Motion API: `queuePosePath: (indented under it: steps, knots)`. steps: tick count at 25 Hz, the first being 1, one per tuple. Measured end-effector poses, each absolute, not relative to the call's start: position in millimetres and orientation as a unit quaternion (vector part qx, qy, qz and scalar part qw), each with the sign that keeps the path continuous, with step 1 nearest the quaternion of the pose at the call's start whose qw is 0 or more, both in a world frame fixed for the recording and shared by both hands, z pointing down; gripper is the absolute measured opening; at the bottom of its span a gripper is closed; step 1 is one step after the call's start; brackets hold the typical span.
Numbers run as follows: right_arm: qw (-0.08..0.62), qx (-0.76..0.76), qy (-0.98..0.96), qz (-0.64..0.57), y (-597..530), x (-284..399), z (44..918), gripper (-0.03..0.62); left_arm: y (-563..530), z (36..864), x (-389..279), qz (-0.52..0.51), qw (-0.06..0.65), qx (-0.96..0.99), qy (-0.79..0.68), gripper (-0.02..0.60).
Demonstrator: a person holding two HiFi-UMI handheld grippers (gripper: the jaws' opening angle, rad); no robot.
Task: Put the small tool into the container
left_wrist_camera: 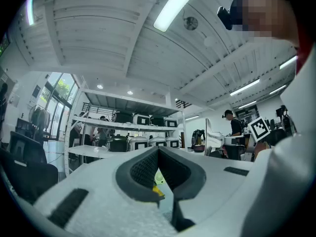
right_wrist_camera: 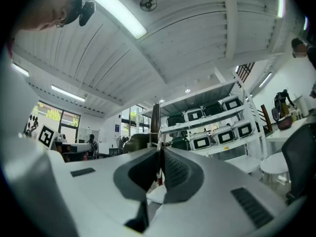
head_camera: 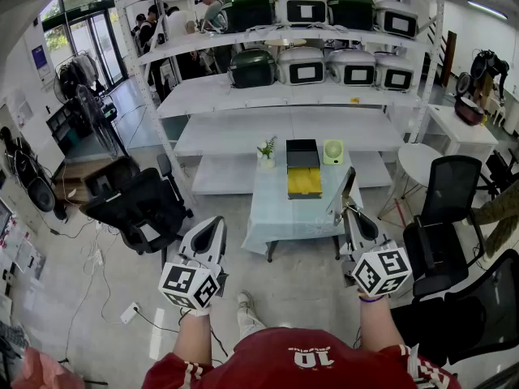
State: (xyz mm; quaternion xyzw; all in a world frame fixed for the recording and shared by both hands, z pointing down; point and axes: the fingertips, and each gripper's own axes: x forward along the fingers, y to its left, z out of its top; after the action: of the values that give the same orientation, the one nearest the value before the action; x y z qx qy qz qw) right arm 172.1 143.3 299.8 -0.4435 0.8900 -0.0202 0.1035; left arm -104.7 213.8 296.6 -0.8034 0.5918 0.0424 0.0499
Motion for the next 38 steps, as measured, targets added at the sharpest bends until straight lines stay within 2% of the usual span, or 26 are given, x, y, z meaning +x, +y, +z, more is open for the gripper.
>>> queuePosePath:
  steps: [19,38]
  knots:
    - [0.112,-0.430,0.896,0.013,154.9,185.7,290.9,0.006,217.5,292.0,-79.0,0.072,0.028,-0.810,0.582,-0.002]
    - [0.091,-0.416,0.904,-0.034,115.0,187.1,323.5,0.006,184.9,315.7,-87.0,0.050,0.013,-0.800,0.597,-0.002]
